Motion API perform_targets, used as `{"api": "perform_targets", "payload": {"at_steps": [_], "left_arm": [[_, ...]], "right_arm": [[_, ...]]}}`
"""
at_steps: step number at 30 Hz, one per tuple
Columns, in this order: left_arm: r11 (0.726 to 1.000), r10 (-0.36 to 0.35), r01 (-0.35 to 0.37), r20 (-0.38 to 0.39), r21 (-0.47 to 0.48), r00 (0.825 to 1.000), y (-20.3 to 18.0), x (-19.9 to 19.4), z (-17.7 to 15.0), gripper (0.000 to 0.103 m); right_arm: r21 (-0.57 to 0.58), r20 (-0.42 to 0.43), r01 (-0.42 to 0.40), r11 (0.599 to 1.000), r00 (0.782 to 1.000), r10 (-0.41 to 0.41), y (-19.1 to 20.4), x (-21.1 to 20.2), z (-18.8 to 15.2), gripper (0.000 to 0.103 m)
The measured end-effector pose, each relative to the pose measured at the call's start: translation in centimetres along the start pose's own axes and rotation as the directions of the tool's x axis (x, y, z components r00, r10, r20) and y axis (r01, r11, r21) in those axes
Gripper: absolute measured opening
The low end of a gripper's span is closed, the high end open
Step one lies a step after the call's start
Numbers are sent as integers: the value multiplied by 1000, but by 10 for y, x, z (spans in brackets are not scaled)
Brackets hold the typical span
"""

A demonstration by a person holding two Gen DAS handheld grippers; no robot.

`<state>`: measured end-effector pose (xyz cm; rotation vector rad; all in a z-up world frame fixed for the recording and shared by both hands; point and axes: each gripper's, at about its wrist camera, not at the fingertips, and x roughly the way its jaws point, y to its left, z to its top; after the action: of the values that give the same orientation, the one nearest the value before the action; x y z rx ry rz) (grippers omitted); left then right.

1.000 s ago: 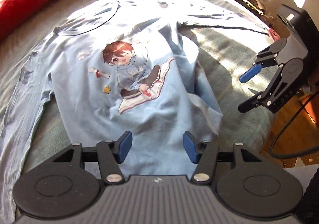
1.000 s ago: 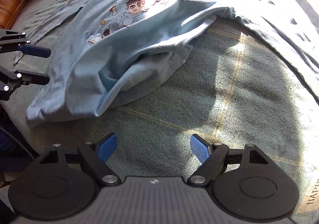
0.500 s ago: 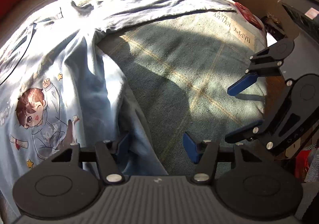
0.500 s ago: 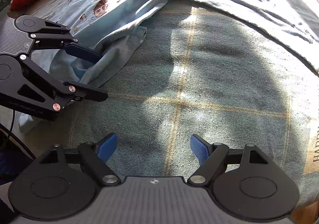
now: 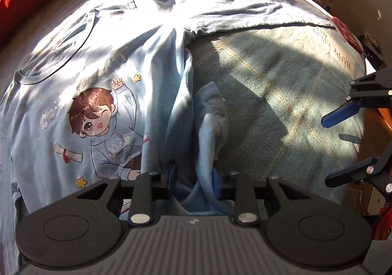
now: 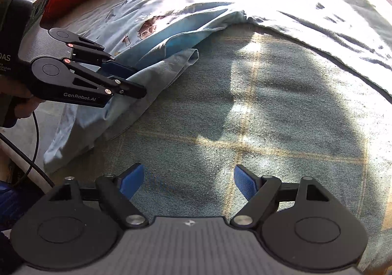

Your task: Fold clothes

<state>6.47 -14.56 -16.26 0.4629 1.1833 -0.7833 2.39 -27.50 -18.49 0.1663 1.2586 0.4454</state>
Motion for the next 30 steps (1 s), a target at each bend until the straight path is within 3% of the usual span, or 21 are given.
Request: {"api": "perform_targets", "payload": {"at_steps": [4,11,21,26,30], "left_arm": [[988,-68,69,15,-135,998,29,-2,-6,30],[961,-115,128,64,-247,991,58,-18,-19,33],[931,-84,115,105,-345,991,81,-45,-49,43],[915,-40,89,132,-393,990,91,-59,-60,45],[908,-13,60,116,-415,993,98,-59,-69,45]], "right_arm": [[-23,18,-72,997,997,73,3,8,18,84],[2,65,-228,974,972,227,-1,29,51,75],[50,57,-417,907,908,415,12,74,87,72],[64,12,-433,899,901,433,24,77,84,71],[82,47,-420,904,908,417,21,71,87,70]]}}
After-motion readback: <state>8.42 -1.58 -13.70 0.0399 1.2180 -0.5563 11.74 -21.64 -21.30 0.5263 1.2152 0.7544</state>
